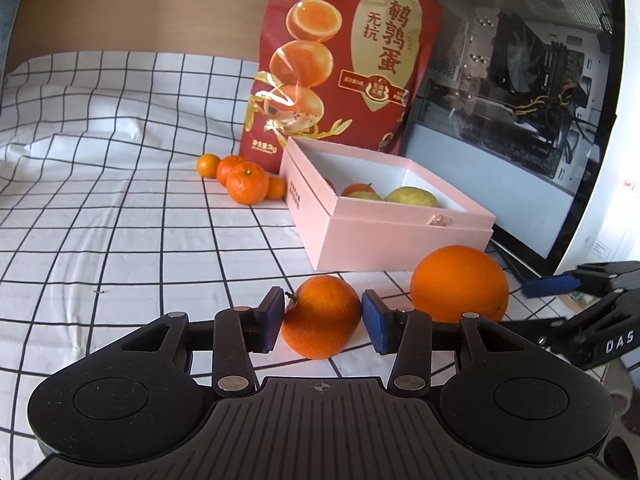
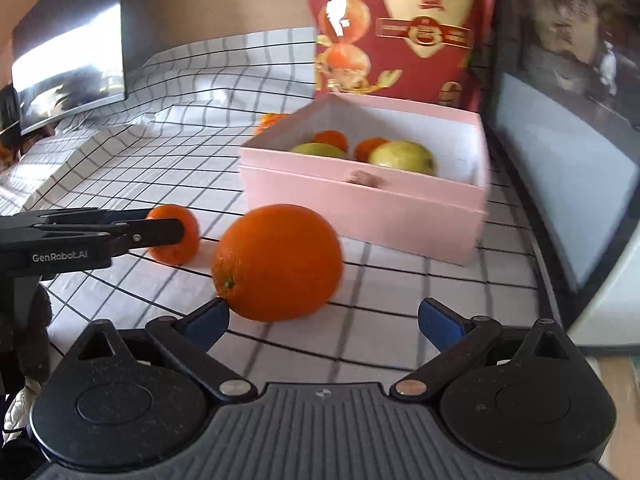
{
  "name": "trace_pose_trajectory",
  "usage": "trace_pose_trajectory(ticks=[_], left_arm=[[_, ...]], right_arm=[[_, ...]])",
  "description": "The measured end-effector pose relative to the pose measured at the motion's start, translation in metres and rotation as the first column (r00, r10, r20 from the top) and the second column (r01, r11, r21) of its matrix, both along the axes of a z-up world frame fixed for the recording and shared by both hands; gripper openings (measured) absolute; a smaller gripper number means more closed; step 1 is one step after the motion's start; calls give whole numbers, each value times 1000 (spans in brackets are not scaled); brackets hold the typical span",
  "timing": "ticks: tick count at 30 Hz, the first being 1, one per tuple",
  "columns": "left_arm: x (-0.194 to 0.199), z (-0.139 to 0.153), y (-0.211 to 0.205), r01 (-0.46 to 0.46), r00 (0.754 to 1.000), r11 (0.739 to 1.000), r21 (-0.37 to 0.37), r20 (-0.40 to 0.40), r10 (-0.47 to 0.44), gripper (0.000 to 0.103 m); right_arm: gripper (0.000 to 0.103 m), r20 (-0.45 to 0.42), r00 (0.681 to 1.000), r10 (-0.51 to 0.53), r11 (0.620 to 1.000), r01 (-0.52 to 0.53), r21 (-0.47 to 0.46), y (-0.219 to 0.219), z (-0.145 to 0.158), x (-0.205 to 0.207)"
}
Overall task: Organize fruits
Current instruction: 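Lift the mandarin with the left tool toward the right tool, then grasp the large orange with the right tool while the left tool holds the mandarin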
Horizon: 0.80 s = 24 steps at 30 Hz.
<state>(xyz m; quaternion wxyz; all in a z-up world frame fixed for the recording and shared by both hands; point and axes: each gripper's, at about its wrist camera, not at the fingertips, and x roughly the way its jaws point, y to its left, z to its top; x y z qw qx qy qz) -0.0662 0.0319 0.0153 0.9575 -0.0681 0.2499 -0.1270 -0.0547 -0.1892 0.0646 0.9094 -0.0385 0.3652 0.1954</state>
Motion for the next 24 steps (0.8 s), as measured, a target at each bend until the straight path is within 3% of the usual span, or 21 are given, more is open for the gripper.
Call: trace_pose_trajectory(ticks=[9, 17, 24], left_arm=[[-14, 8, -12, 38, 999, 999, 29, 32, -39, 44], [-20, 12, -24, 103, 994, 994, 31, 32, -104, 40], [-20, 11, -24, 107, 993, 994, 30, 39, -109, 40]], right_arm=[[100, 44, 993, -111, 991, 114, -74, -28, -1, -12], [100, 69, 997, 25, 999, -23, -24, -13, 9, -25], [100, 83, 995, 45, 998, -41, -56, 10, 1, -22]])
